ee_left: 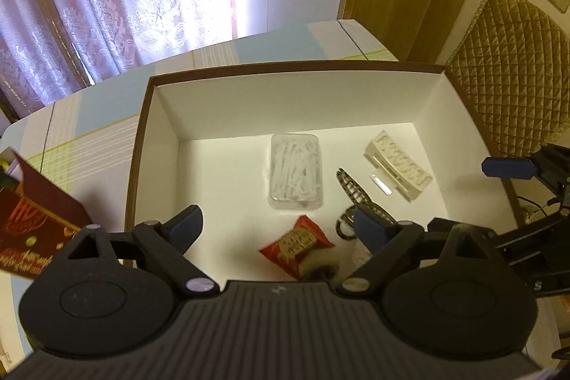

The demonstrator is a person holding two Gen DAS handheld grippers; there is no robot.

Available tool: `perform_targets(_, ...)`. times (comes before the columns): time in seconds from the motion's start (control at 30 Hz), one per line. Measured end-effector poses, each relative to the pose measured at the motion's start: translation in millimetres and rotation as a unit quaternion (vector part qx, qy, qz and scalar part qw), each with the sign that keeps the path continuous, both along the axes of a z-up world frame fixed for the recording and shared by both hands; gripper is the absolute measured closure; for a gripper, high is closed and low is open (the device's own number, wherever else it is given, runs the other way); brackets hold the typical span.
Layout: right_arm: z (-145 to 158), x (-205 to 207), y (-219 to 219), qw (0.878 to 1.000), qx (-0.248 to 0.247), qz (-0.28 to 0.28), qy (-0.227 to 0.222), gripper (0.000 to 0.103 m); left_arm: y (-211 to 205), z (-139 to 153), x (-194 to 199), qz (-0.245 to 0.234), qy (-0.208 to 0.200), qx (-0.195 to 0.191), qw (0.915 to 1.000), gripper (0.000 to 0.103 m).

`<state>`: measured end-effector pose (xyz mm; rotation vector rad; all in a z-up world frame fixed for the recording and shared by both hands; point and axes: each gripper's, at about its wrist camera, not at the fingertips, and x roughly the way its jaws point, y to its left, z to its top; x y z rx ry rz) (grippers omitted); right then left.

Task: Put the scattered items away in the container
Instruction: 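Carry the clip strip and floss case into the box and open both tools, then lift both tools out of the box toward the remaining items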

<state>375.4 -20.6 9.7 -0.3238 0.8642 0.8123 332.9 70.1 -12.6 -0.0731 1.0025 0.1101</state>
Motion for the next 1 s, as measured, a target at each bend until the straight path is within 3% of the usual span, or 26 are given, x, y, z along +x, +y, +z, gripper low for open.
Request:
perform_targets(0.47,24.5,-35.1,-24.1,0.999,0.024,-0.019,-0.014,0.007,-14.3,30.3,-57.5,0.005,-0.022,0.0,0.9997,0.013)
perform_targets(1.0,30.7,-81.0,-51.8,0.998,0.047,-0.041,-0.007,0.007,-16.8,48.0,-127.9,0.018,-0.046,-0.002,0.9988,0.013)
